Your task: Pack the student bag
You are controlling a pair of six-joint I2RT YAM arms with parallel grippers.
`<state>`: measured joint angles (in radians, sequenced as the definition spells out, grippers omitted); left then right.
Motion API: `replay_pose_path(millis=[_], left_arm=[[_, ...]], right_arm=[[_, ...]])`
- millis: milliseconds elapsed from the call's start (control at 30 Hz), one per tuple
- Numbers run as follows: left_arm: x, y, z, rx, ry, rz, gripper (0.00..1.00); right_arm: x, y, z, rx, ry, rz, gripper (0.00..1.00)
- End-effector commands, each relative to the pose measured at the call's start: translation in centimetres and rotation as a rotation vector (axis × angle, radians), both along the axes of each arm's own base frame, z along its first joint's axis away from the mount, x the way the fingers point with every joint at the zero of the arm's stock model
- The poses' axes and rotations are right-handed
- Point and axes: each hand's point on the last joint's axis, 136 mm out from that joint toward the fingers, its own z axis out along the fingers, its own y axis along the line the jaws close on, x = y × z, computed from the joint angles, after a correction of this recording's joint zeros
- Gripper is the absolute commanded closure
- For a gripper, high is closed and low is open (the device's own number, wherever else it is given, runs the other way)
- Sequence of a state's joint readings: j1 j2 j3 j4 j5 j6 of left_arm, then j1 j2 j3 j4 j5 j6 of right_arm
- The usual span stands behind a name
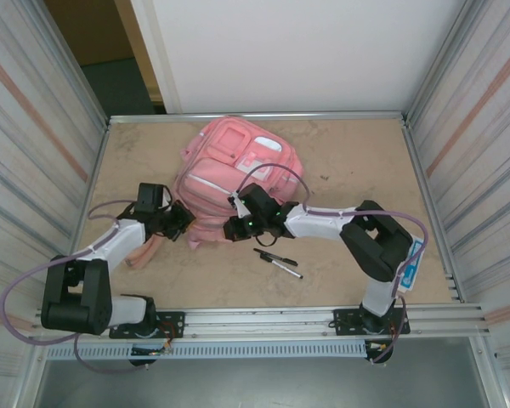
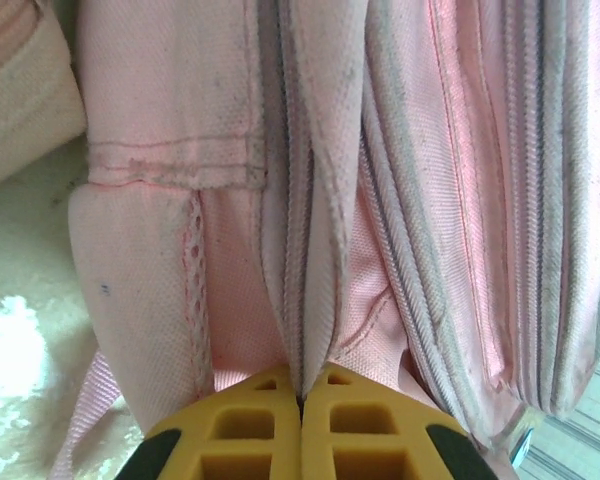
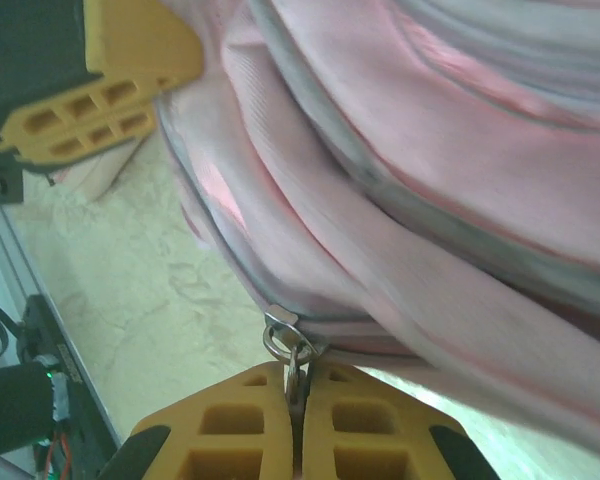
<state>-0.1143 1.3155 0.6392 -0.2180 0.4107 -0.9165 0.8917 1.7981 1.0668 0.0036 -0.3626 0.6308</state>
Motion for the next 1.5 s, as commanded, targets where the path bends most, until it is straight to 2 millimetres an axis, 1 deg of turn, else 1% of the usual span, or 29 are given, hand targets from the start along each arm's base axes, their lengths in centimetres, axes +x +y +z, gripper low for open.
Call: replay_pose_path(millis=[0,167,267,300,333,433,500,533,600,633,733,800,833,867,900,967,1067,1167,1233,1333,1433,1467], left_arm=[[1.6,2.8,-0.5,0.124,-0.010,0.026,1.00],[4.3,0.9,-0.2,0.060,-0.046,-0.060,1.00],[6.8,0.0,0.1,0.035,-0.071,-0.084,1.00],[8.0,-0.3,0.7,0.028,-0.096,-0.101,0.99],[9.0,-0.5,1.2,0.019,-0.106,-0.113,0.95],[11.1,-1.2,2.5,-0.013,-0.127,-0.123,0.85],[11.8,-1.1,3.0,-0.016,-0.135,-0.107,0.81],[11.9,-1.1,3.3,-0.013,-0.142,-0.103,0.77],[11.9,-0.9,4.0,-0.011,-0.154,-0.103,0.67],[11.5,-0.7,4.2,-0.010,-0.150,-0.103,0.64],[9.4,-0.4,4.7,-0.004,-0.139,-0.107,0.61],[7.4,-0.1,5.1,0.007,-0.139,-0.104,0.59],[6.4,0.0,4.9,0.011,-0.125,-0.104,0.58],[4.8,0.1,4.6,0.011,-0.095,-0.102,0.57],[3.4,0.0,4.5,0.003,-0.065,-0.094,0.56],[1.2,-0.5,4.4,-0.012,-0.063,-0.094,0.53],[-0.6,-0.2,4.7,0.036,-0.071,-0.059,0.49],[-0.8,-0.1,4.6,0.077,-0.086,-0.023,0.46],[-0.4,-0.2,4.3,0.075,-0.084,-0.015,0.45],[0.8,0.0,3.1,0.098,-0.044,0.000,0.44],[2.2,-1.2,1.7,0.042,-0.012,-0.006,0.45],[2.7,-1.7,1.3,0.019,-0.009,-0.015,0.49]], right_arm=[[-1.0,-1.9,0.4,-0.053,0.001,0.032,1.00],[-0.9,-0.5,1.6,-0.015,-0.022,0.047,1.00],[-0.6,0.8,2.3,0.010,-0.028,0.057,1.00],[-0.5,1.3,2.8,0.024,-0.032,0.058,1.00],[-0.4,2.0,3.2,0.043,-0.040,0.064,1.00],[-0.1,3.8,4.1,0.089,-0.053,0.071,1.00],[0.3,4.9,4.5,0.113,-0.047,0.073,1.00],[0.5,5.5,4.7,0.128,-0.049,0.075,1.00],[0.8,6.5,4.7,0.144,-0.051,0.075,1.00],[1.0,6.9,4.6,0.148,-0.050,0.075,1.00],[1.5,7.6,4.1,0.155,-0.033,0.077,1.00],[1.6,7.7,3.8,0.155,-0.030,0.074,1.00],[1.6,7.7,3.6,0.153,-0.025,0.074,1.00],[1.6,7.7,3.4,0.153,-0.017,0.077,1.00],[1.5,7.7,3.3,0.155,-0.011,0.082,1.00],[1.4,7.6,3.2,0.155,-0.006,0.084,1.00],[1.2,7.6,2.9,0.161,0.000,0.091,1.00],[1.0,8.1,2.9,0.171,0.021,0.106,1.00],[0.8,8.3,3.2,0.181,0.017,0.111,1.00],[0.5,8.7,3.6,0.191,0.014,0.121,1.00],[0.2,8.7,3.8,0.189,0.016,0.121,1.00],[0.1,8.6,3.7,0.185,0.014,0.116,1.00]])
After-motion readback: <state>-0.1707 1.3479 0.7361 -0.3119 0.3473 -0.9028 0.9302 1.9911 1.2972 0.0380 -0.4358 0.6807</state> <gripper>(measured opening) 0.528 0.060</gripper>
